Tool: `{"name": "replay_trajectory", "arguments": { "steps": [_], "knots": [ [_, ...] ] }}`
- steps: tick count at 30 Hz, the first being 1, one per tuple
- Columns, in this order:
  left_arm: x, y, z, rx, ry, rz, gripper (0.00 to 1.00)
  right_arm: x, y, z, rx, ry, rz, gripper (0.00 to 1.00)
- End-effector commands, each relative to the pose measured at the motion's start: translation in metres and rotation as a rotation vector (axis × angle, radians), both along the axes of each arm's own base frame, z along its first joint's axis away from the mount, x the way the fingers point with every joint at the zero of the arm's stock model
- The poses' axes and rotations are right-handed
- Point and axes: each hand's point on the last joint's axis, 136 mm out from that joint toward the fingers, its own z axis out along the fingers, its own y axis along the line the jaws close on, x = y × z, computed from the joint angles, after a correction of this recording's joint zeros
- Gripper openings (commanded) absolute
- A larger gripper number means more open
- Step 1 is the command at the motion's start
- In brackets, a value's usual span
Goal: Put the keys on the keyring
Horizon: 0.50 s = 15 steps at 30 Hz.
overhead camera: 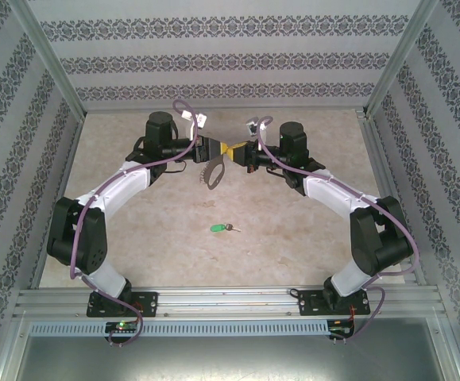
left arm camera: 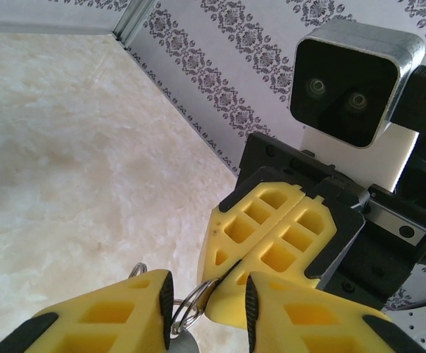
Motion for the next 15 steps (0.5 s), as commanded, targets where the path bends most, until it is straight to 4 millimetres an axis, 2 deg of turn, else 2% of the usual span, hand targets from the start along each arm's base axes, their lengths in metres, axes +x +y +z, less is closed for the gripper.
{"name": "replay_trajectory", "arguments": {
  "steps": [1, 15],
  "knots": [
    [-0.0100, -0.0118, 0.0019, -0.016, -0.025, -0.068, 0.30, -0.0021, -0.0031, 0.0274, 0.036, -0.061, 0.014, 0.00],
    [-0.0167, -0.0155, -0.0064, 0.004, -0.019, -0.100, 0.23, 0.0016, -0.0015, 0.0252, 0.039, -0.046, 0.018, 0.00]
  ]
}}
